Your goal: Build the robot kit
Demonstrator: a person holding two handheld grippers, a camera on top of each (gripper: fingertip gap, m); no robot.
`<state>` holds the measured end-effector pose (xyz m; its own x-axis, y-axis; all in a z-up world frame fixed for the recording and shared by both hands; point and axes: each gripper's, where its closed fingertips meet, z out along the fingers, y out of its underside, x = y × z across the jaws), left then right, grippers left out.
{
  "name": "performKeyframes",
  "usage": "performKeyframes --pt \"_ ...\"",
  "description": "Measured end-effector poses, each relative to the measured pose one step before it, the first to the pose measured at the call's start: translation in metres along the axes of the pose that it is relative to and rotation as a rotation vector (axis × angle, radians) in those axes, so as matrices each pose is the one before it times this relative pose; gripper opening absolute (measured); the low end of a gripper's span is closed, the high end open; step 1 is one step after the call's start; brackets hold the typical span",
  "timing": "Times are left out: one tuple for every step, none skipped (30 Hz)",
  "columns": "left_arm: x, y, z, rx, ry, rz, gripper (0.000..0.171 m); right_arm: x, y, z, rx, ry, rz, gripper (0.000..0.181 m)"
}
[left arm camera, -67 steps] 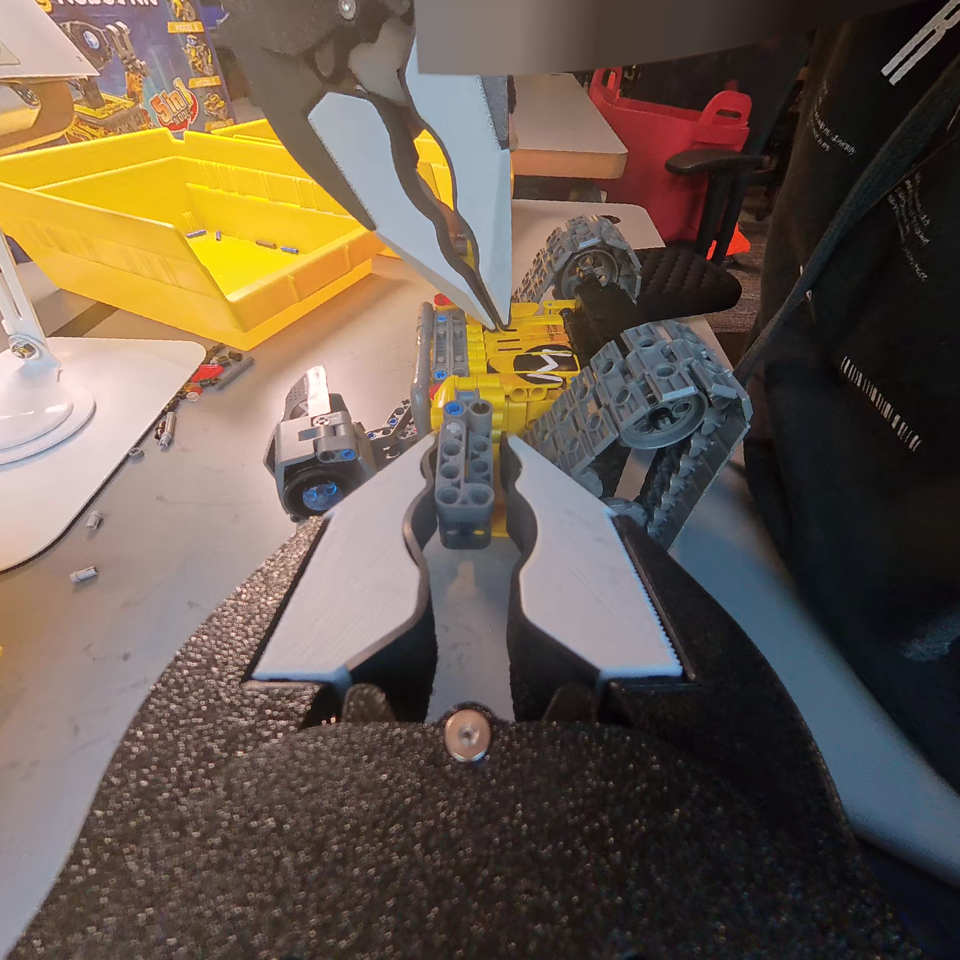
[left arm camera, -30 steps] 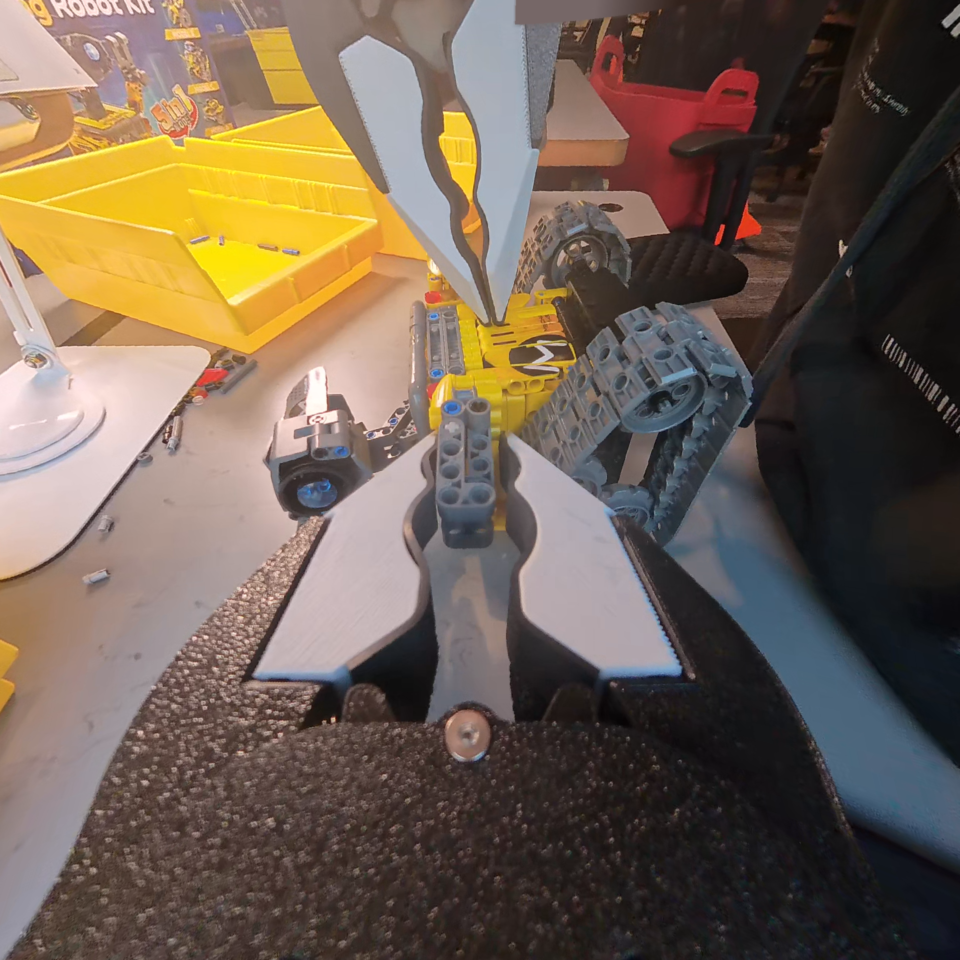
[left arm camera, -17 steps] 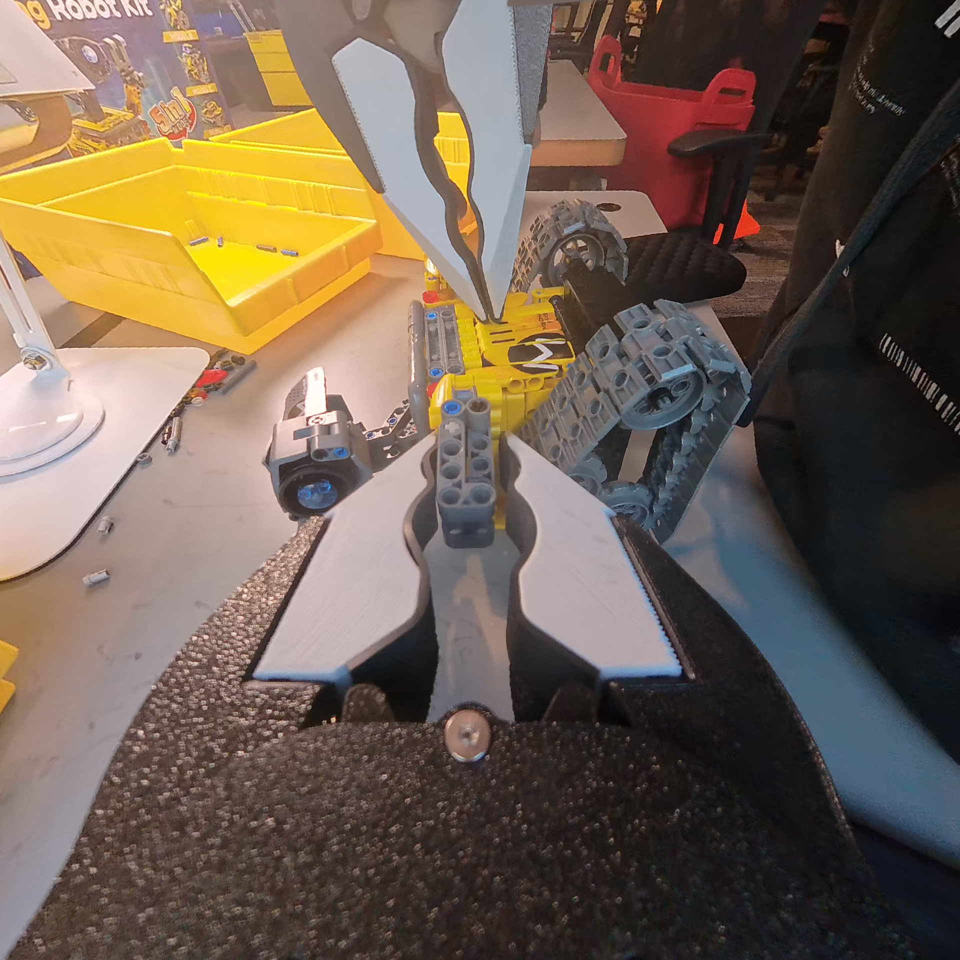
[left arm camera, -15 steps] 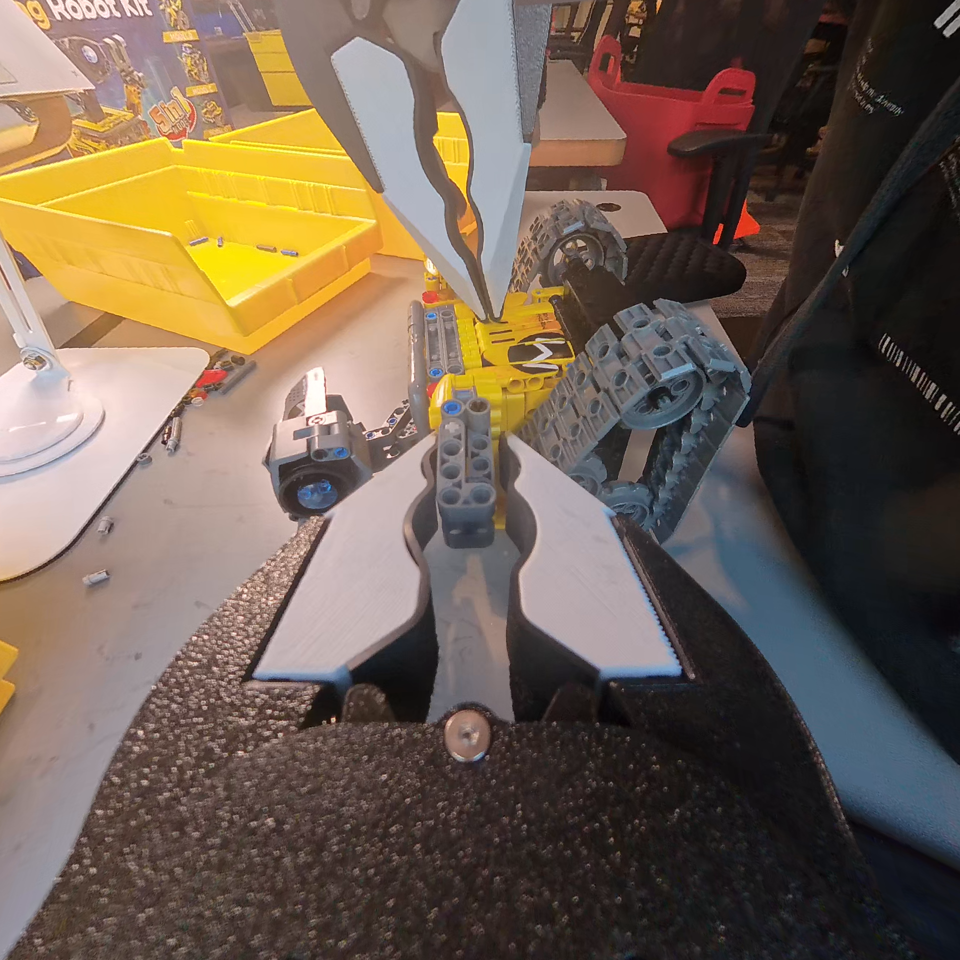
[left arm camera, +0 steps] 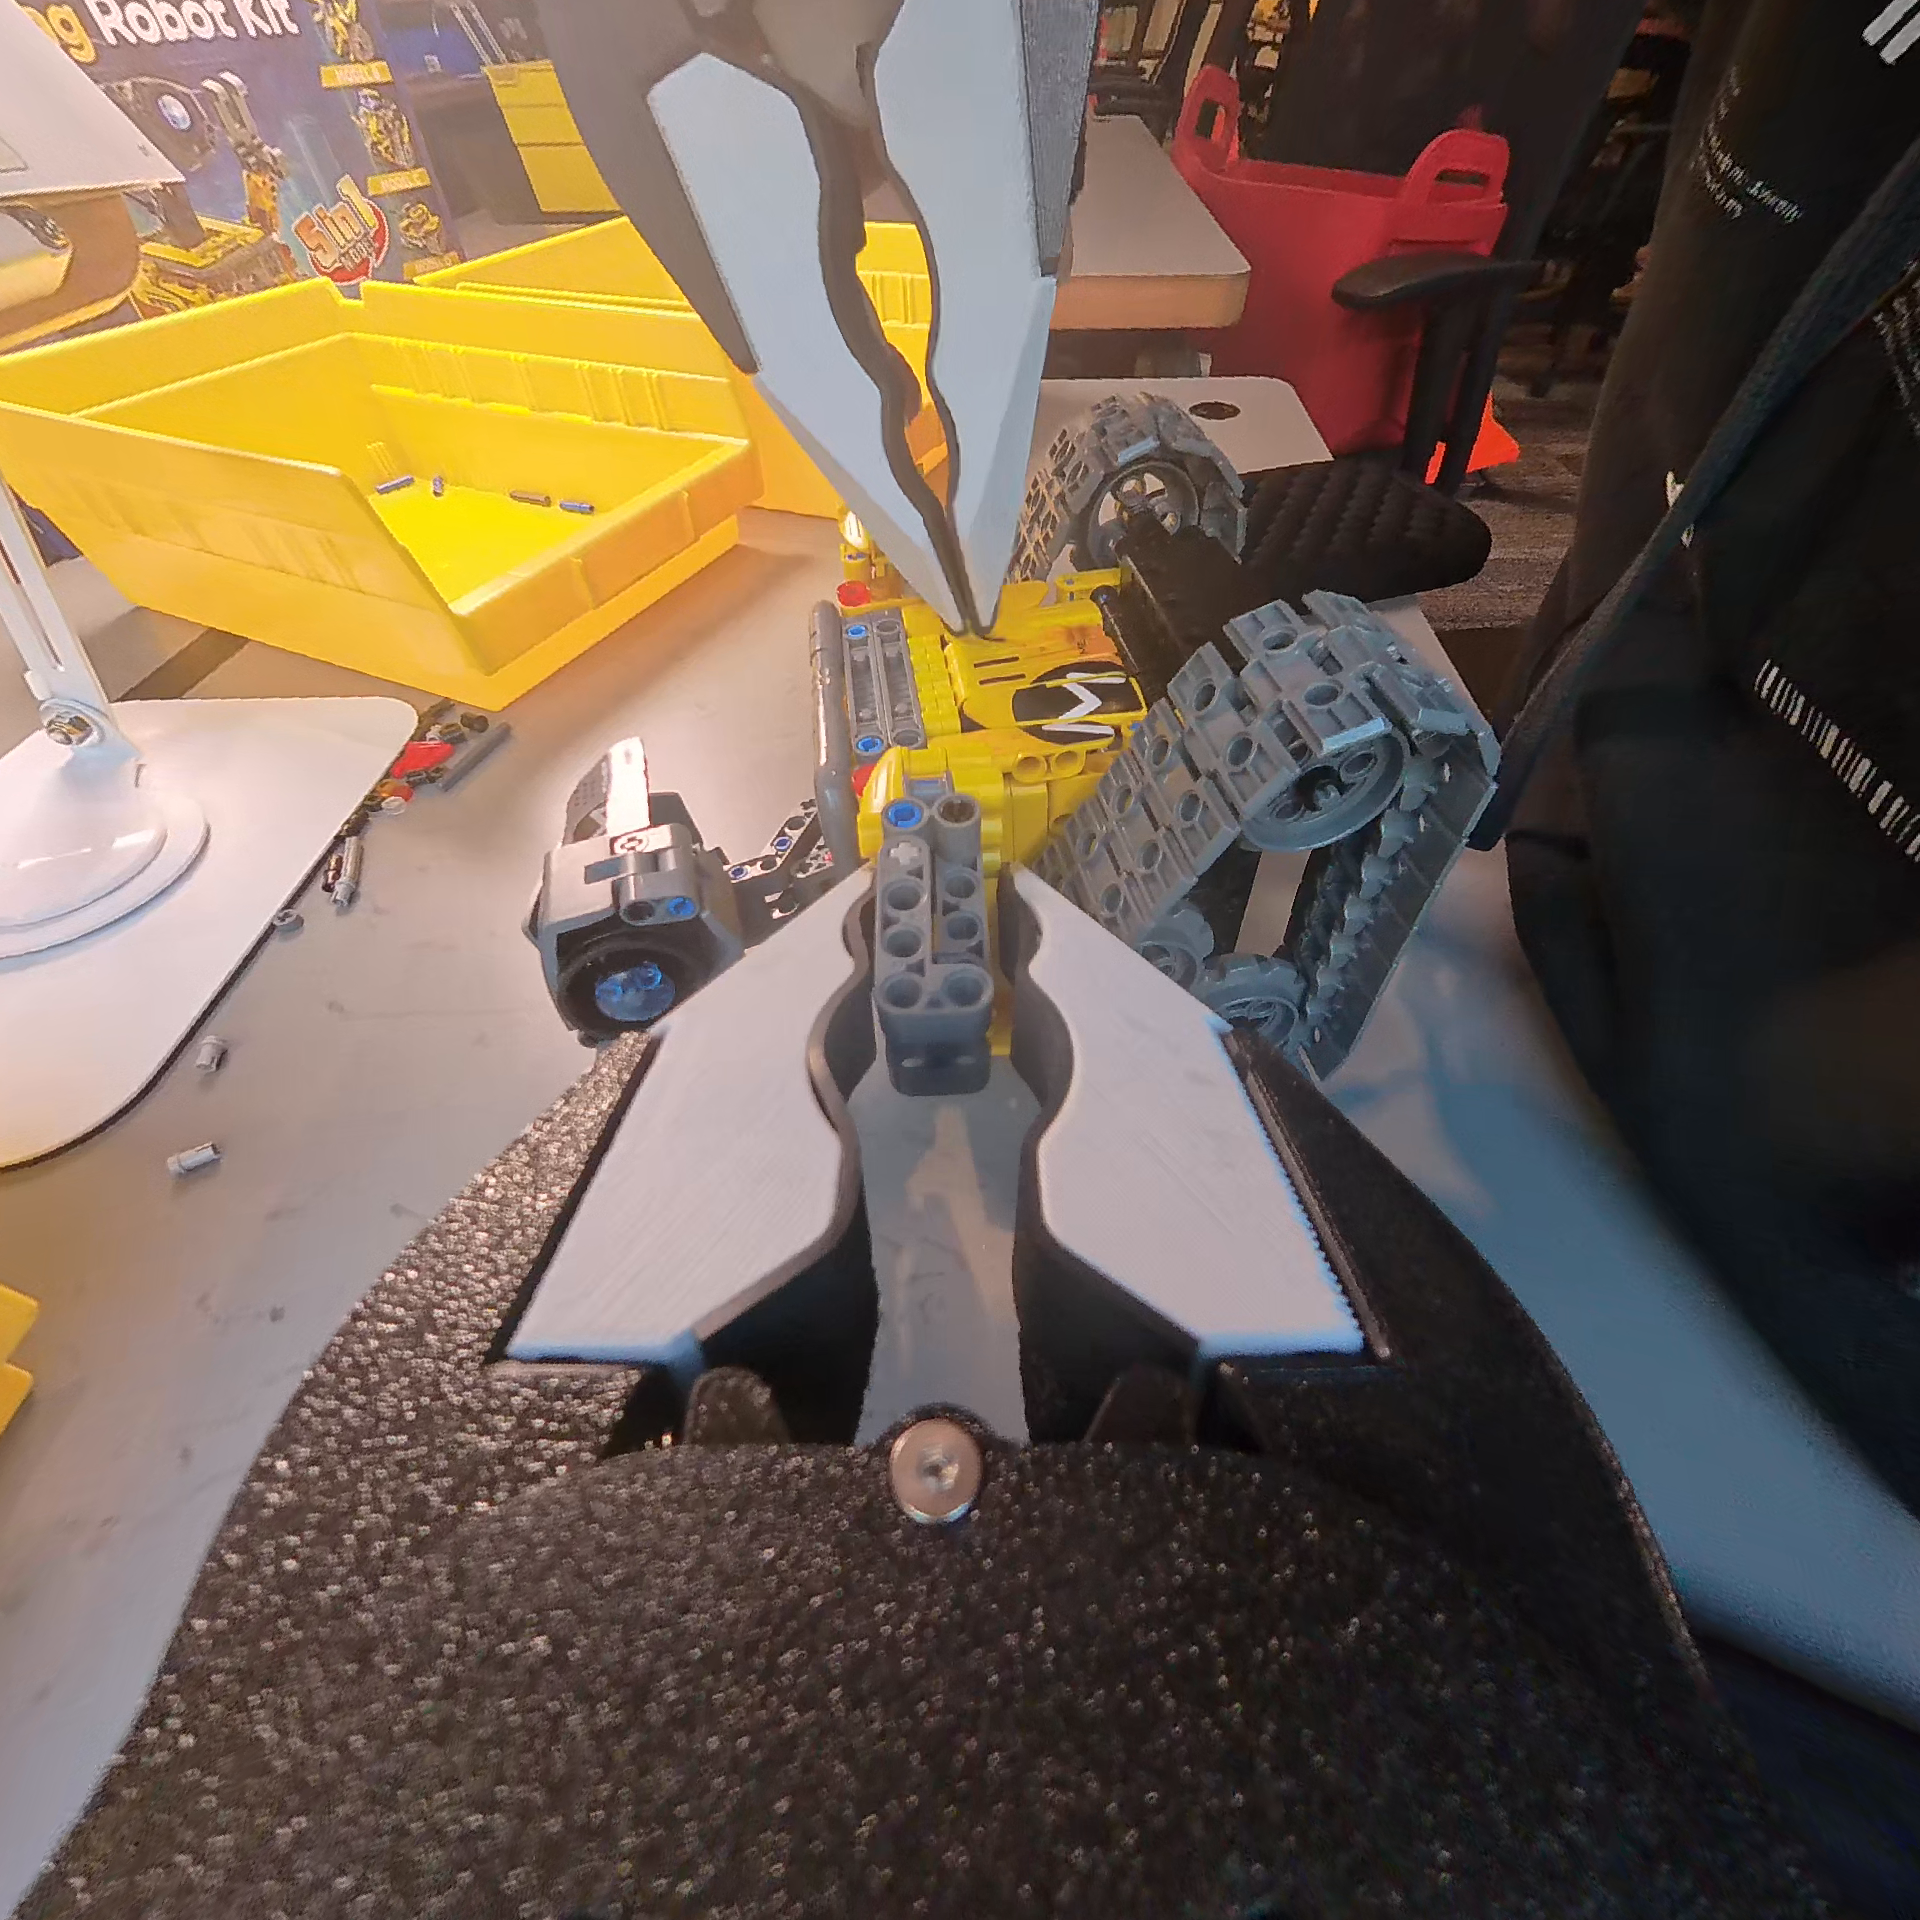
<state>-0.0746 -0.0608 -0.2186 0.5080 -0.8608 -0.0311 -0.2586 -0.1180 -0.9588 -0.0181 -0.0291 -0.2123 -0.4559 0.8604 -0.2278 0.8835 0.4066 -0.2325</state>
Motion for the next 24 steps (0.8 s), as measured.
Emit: performKeyframes --pt "0.00042 -0.00029 0.00005 0.00139 0.0020 0.0011 0.019 0.00386 0.00119 -0.00115 -0.0092 0.0248 -0.0091 0.000" --pt "0.00019 -0.00022 0.00009 0.00068 0.0002 0.0016 0.019 0.00208 0.00012 -0.00111 -0.0012 0.0102 -0.0038 0.000" --pt "0.00009 -0.00001 0.00017 -0.00037 -0.0005 0.0011 0.019 -0.00260 -0.00154 -0.00074 0.0106 -0.0207 0.0028 0.000" --pt "-0.00013 0.00001 0.00008 -0.00022 0.0000 -0.0006 0.019 -0.00317 -0.00131 -0.00008 0.0068 -0.0217 0.0066 0.000" --pt "-0.00012 -0.00005 -0.00003 0.00054 0.0005 -0.0013 0.019 0.00036 0.00021 0.00029 -0.0030 0.0044 -0.0039 0.000" --pt "-0.00004 0.00004 -0.00004 0.00071 0.0005 -0.0010 0.019 0.00113 0.00051 0.00013 -0.0055 0.0096 -0.0058 0.000" --pt "-0.00009 0.00007 -0.00006 0.00044 0.0003 -0.0008 0.019 -0.00189 -0.00080 -0.00006 0.0042 -0.0138 0.0041 0.000" --pt "0.00000 0.00009 -0.00004 0.00021 0.0001 -0.0006 0.019 -0.00249 -0.00140 -0.00025 0.0099 -0.0201 0.0106 0.000" --pt "-0.00009 0.00006 0.00002 0.00032 0.0000 -0.0005 0.019 -0.00135 -0.00070 -0.00043 0.0053 -0.0109 0.0045 0.000" --pt "-0.00014 -0.00002 -0.00009 0.00041 0.0000 -0.0007 0.019 -0.00217 -0.00072 -0.00109 0.0057 -0.0145 -0.0003 0.000" --pt "-0.00010 0.00005 0.00003 0.00046 -0.0001 -0.0007 0.019 -0.00481 -0.00224 -0.00204 0.0151 -0.0305 0.0086 0.000" --pt "-0.00012 0.00003 -0.00004 0.00073 -0.0001 -0.0012 0.019 -0.00466 -0.00291 -0.00293 0.0192 -0.0287 0.0079 0.000" --pt "-0.00013 0.00007 0.00014 0.00092 0.0000 -0.0013 0.019 -0.00546 -0.00215 -0.00326 0.0139 -0.0299 0.0010 0.000" --pt "-0.00003 -0.00001 0.00001 0.00097 -0.0001 -0.0005 0.019 -0.00615 -0.00098 -0.00313 0.0074 -0.0339 0.0053 0.000" --pt "-0.00010 -0.00001 0.00006 0.00088 0.0001 -0.0002 0.019 -0.00470 -0.00044 -0.00252 0.0043 -0.0263 0.0058 0.000" --pt "0.00004 -0.00010 0.00005 0.00072 0.0003 0.0000 0.019 -0.00093 -0.00058 -0.00165 0.0059 -0.0064 0.0037 0.000" --pt "0.00006 -0.00004 -0.00002 0.00036 0.0000 0.0005 0.019 0.00095 0.00036 -0.00034 0.0022 -0.0021 0.0096 0.000" --pt "-0.00007 0.00003 -0.00002 -0.00022 -0.0002 0.0007 0.019 0.00195 0.00188 0.00107 -0.0040 -0.0038 0.0125 0.000" --pt "0.00013 0.00007 -0.00005 -0.00050 -0.0003 0.0008 0.019 0.00224 0.00247 0.00195 -0.0054 -0.0072 0.0157 0.000" --pt "-0.00001 -0.00005 -0.00002 -0.00042 -0.0006 0.0008 0.019 0.00253 0.00232 0.00218 -0.0048 -0.0069 0.0165 0.000" --pt "0.00008 0.00004 -0.00004 -0.00027 -0.0007 0.0007 0.019 0.00198 0.00187 0.00202 -0.0039 -0.0087 0.0102 0.000" --pt "0.00012 0.00002 -0.00003 -0.00014 -0.0006 0.0003 0.019 0.00241 0.00167 0.00155 -0.0058 -0.0021 0.0078 0.000" --pt "0.00007 -0.00001 -0.00004 0.00017 -0.0002 -0.0001 0.019 0.00221 0.00137 0.00097 -0.0072 0.0007 0.0018 0.000" --pt "-0.00010 0.00008 -0.00006 0.00041 0.0004 -0.0006 0.019 0.00134 0.00029 0.00056 -0.0033 -0.0025 0.0023 0.000"
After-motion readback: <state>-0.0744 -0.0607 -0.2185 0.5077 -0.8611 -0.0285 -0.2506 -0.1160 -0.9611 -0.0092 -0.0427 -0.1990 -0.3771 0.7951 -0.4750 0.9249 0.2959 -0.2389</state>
